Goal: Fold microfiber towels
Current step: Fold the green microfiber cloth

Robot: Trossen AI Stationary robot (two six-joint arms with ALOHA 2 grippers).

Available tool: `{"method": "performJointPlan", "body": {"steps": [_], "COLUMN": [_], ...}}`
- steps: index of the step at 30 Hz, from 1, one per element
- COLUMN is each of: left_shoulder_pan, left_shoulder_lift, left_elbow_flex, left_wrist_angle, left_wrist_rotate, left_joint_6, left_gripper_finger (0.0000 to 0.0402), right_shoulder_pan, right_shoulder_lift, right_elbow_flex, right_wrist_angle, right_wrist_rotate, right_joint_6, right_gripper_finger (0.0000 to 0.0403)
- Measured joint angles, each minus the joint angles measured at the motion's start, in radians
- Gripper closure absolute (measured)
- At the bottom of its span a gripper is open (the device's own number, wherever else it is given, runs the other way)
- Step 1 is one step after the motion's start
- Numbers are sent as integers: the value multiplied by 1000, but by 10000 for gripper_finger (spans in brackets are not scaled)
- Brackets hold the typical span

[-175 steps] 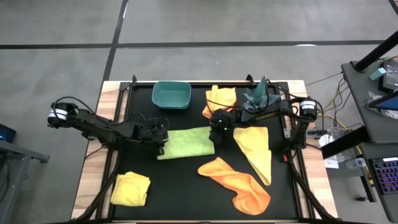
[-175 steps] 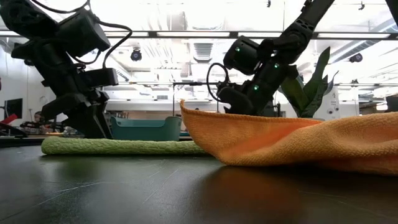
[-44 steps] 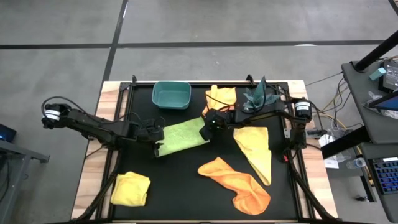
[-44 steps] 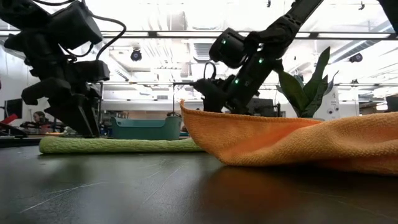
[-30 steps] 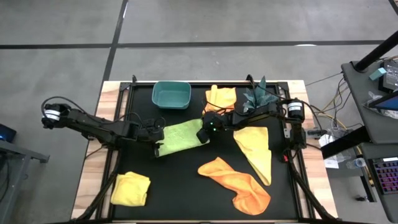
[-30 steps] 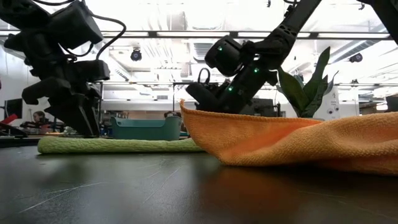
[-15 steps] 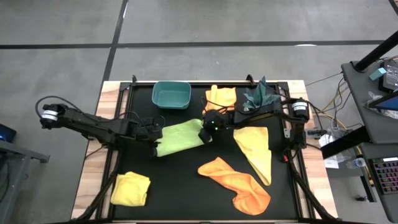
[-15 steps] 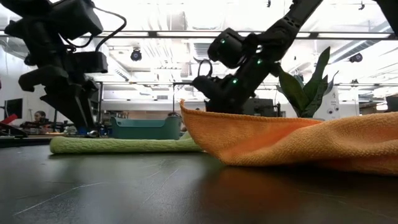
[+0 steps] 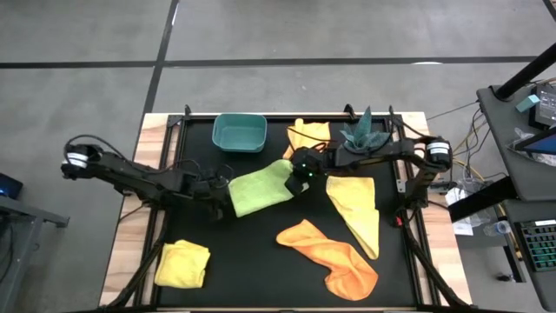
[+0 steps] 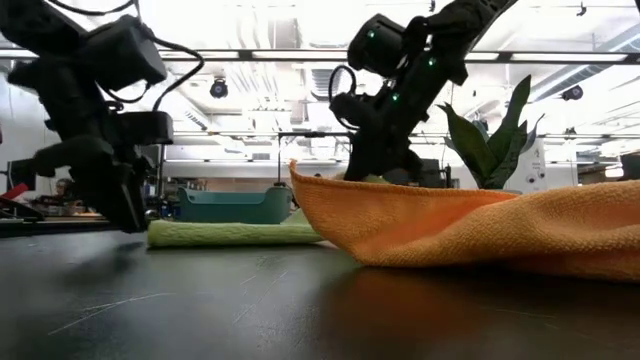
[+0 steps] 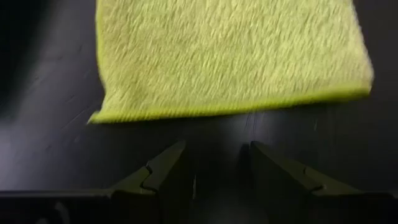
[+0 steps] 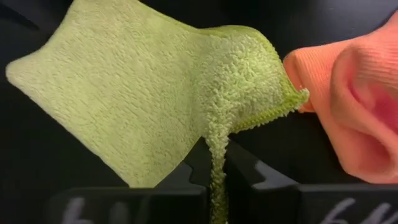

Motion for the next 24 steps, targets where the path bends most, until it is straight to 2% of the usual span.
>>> {"method": "performJointPlan", "body": {"steps": [7,12,24], "left_shoulder_pan": [0,0,0], "left_shoulder_lift": [111,168,142], "left_elbow_flex": [1,5,4], "left_wrist_angle": [139,144,142], "left_wrist_rotate": [-7,-7,-6], "left_joint_6": [24,25,26], "left_gripper_finger": [238,238,238], "right_shoulder_pan": [26,46,61], "right_shoulder_lift": [45,108,238], "right_elbow_flex": [72,140,298], "right_wrist_angle": [0,16,52], "right_wrist_rotate": [-6,-35,-36], "right_joint_6": [25,27,8], "right_gripper_finger": [390,390,390]}}
